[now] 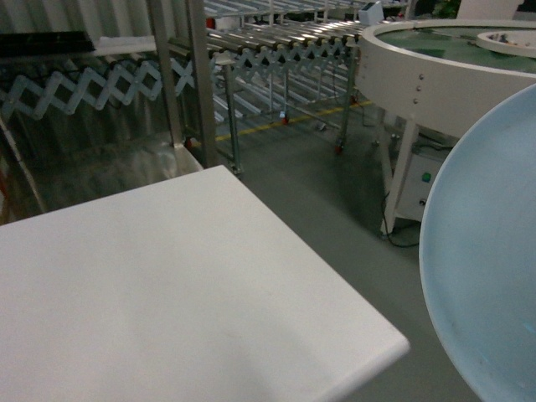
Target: Place blue tray on left shelf second layer neatly
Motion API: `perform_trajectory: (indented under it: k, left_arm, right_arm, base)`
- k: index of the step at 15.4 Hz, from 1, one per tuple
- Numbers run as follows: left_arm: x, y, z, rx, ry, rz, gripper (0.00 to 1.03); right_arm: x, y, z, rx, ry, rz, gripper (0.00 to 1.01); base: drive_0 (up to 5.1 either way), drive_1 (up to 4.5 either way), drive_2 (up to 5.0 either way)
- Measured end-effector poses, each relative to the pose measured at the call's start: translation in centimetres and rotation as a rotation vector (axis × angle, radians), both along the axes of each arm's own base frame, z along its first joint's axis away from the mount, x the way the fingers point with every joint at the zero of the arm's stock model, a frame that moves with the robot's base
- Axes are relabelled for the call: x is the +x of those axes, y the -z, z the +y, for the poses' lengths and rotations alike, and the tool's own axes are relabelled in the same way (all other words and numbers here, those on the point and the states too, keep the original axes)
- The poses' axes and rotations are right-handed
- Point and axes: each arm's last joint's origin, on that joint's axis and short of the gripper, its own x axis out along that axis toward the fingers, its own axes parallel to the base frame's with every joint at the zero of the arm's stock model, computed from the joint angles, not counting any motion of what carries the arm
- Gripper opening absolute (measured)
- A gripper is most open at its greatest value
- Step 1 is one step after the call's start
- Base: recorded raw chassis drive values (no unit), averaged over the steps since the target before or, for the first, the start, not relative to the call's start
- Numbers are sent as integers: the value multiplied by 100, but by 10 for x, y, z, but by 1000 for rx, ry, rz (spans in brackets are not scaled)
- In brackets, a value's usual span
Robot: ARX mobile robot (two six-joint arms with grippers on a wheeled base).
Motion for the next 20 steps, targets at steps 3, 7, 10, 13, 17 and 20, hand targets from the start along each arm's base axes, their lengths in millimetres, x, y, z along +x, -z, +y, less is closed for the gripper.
perform_trajectory:
  k: [3, 7, 10, 13, 17, 20]
  left_arm:
    - [0, 0, 0, 0, 2, 0, 98]
    - [0, 0, 0, 0, 2, 1, 98]
    - [0, 0, 0, 0, 3, -1, 98]
    - [0, 0, 0, 0, 2, -2, 98]
    - [0, 0, 0, 0, 2, -2, 98]
    - [0, 0, 0, 0, 2, 0, 98]
  right_arm:
    - [0, 0, 0, 1, 0, 1, 2]
    - [0, 0, 0, 1, 1, -1, 2]
    - [0, 0, 0, 1, 1, 3, 2]
    - [0, 0, 0, 3, 1, 2, 2]
    - [0, 0, 0, 4, 1, 4, 2]
    - [0, 0, 0, 5, 4, 0, 2]
  base:
    - [311, -400, -400]
    - [330, -385, -385]
    - [312, -400, -400]
    - [312, -393, -393]
    - [266, -388, -388]
    - [-153, -153, -153]
